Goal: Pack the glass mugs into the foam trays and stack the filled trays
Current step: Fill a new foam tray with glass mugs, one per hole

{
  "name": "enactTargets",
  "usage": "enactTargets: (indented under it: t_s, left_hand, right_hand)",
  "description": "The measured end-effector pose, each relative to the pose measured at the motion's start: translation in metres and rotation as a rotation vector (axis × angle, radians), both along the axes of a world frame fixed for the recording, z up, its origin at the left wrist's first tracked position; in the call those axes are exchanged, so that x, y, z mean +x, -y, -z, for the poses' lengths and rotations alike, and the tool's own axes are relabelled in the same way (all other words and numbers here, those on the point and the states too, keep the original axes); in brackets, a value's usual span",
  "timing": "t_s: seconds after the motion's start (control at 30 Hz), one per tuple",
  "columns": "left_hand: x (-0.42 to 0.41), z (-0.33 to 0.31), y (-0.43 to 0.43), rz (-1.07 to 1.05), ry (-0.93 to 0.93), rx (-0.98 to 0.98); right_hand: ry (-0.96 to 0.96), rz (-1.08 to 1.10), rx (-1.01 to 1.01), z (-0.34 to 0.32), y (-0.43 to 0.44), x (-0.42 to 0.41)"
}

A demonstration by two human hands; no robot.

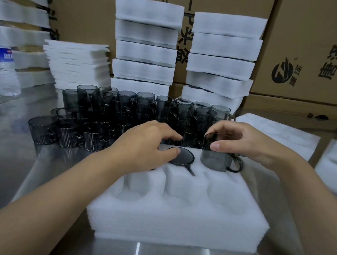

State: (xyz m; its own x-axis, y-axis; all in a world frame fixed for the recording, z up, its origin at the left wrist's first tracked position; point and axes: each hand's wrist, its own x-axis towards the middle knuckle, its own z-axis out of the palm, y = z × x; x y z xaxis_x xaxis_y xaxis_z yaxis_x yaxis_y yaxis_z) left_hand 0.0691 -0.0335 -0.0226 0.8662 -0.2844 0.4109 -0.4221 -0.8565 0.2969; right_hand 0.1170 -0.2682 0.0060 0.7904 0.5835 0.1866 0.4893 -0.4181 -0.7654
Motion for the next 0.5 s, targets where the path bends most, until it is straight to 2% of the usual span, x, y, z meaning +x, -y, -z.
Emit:
enactTargets:
  t_s: [0.5]
  left_hand:
    - [-0.0007, -0.0007, 0.0004, 0.005, -0.005, -0.007]
  right_hand:
    - [-0.030, -0.026, -0.110, 0.0059, -0.0013, 0.0045]
